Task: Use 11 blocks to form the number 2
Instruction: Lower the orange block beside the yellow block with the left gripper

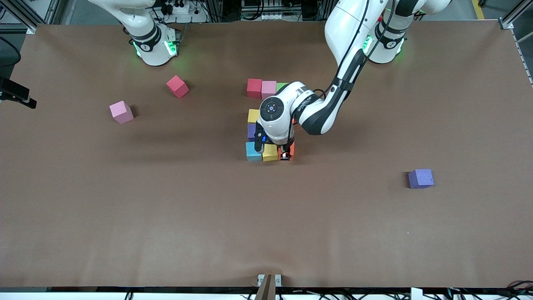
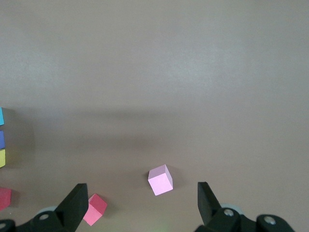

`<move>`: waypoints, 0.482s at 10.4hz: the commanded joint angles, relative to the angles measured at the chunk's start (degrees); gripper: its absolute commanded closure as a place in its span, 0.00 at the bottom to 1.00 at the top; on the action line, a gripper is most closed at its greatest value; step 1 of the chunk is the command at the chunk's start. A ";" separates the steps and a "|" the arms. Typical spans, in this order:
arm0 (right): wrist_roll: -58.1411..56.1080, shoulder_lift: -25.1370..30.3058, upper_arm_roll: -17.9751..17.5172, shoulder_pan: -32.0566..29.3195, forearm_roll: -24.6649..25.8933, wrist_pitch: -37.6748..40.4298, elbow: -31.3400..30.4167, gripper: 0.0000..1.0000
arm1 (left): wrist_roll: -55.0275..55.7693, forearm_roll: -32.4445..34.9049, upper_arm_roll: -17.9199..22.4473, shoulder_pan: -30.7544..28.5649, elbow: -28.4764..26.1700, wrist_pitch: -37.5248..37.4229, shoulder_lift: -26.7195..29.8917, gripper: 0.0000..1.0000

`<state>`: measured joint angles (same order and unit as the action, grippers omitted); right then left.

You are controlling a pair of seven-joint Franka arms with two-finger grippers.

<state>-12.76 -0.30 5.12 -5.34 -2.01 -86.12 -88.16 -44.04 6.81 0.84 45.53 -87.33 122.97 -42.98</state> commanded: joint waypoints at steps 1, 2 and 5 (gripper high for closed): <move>0.37 0.22 -0.37 -0.38 0.08 0.51 0.18 0.00 | -0.70 -1.28 0.92 1.05 1.63 -0.63 -1.67 0.00; 0.37 0.22 -0.46 -0.38 0.08 0.51 0.18 0.00 | -1.04 -1.19 1.01 1.05 1.63 -0.54 -1.67 0.00; 0.37 0.22 -0.46 -0.38 0.08 0.51 0.18 0.00 | -0.96 -1.10 1.45 1.05 1.55 -0.63 -0.62 0.00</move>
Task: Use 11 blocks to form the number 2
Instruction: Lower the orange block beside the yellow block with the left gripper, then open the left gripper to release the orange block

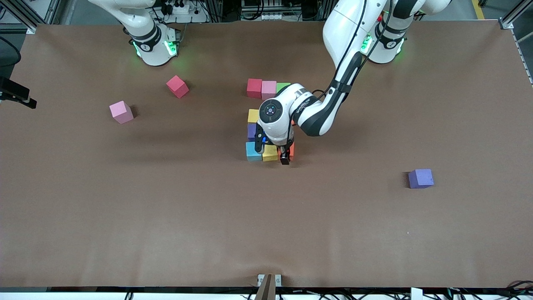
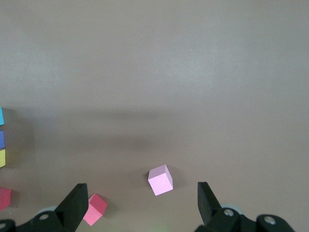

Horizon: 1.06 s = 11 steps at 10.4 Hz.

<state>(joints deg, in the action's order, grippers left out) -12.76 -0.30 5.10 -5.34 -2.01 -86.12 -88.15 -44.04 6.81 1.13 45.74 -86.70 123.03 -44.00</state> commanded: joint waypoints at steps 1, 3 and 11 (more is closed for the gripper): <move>0.37 0.22 -0.44 -0.38 0.08 0.51 0.18 0.00 | -1.31 -1.01 1.76 1.10 0.31 -0.86 1.45 0.00; 0.37 0.22 -0.44 -0.38 0.08 0.51 0.18 0.00 | -2.88 -1.10 2.21 1.10 0.04 -4.44 3.64 0.00; 0.28 0.22 -0.44 -0.38 0.08 0.60 0.09 0.00 | -3.33 -1.72 2.30 -9.77 -1.18 -11.23 16.55 0.00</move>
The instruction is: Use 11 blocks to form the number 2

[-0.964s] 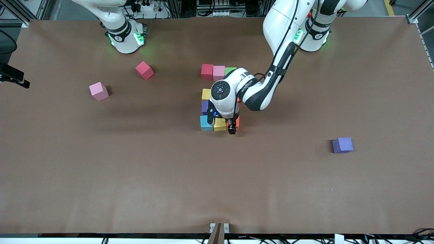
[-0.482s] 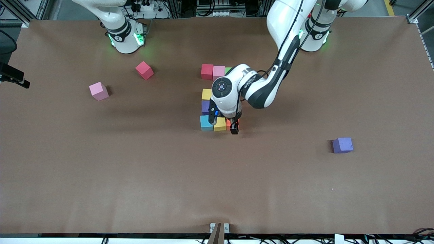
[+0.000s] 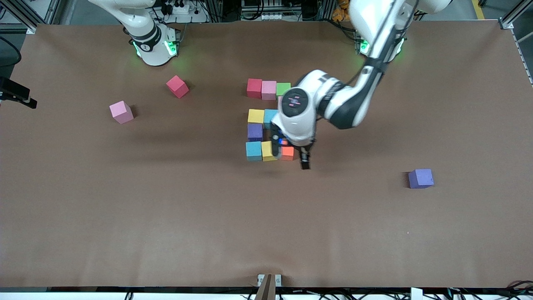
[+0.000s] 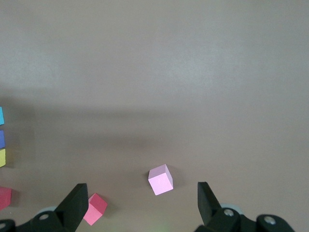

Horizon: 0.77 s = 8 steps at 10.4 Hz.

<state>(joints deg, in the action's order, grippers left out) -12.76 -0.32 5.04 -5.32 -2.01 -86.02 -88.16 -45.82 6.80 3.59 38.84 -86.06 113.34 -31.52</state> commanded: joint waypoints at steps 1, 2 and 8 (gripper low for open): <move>0.28 0.41 -0.47 -0.31 0.25 0.51 0.09 0.00 | -1.46 -1.71 -0.16 -5.59 -1.92 -1.80 6.36 0.00; 0.28 0.58 -0.56 -0.13 0.34 0.33 -0.17 0.00 | -1.11 -1.88 -0.33 -9.09 -2.00 -3.37 8.73 0.00; 0.19 0.76 -0.82 1.36 1.57 0.59 -1.14 0.00 | 12.91 -3.46 -4.55 -25.81 -7.61 -4.26 22.97 0.00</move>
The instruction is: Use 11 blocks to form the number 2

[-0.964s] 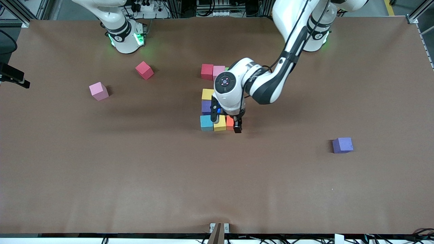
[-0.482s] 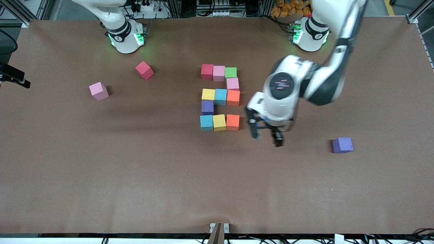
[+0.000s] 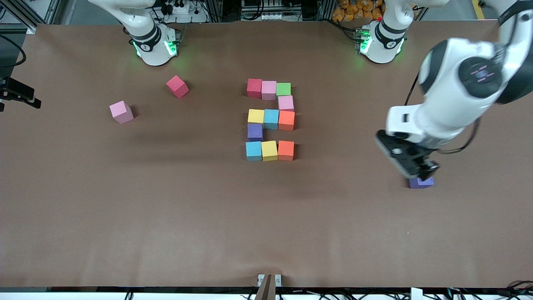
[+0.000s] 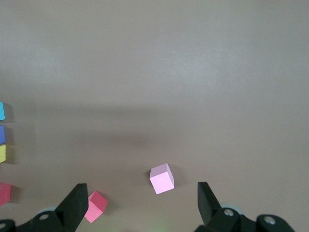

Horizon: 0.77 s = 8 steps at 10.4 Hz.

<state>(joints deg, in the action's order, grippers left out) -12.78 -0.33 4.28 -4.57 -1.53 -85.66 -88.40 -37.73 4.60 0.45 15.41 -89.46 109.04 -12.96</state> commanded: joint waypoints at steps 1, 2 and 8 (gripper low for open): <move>0.21 0.77 -0.06 0.62 1.09 0.23 -0.90 0.00 | 9.04 -1.78 -2.72 -4.93 -6.23 0.03 7.13 0.00; 0.21 0.77 -0.15 0.62 1.09 0.23 -0.81 0.00 | 12.73 -1.79 -4.30 -7.48 -7.29 -0.06 9.34 0.00; 0.30 0.69 -0.06 0.62 1.09 -0.04 -0.72 0.00 | 36.48 -1.79 -5.11 -11.11 -10.12 -10.07 18.05 0.00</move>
<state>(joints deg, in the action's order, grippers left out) -12.78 -0.34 4.21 -4.29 -1.24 -85.62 -88.62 -5.38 4.10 -3.66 5.16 -97.92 99.94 2.35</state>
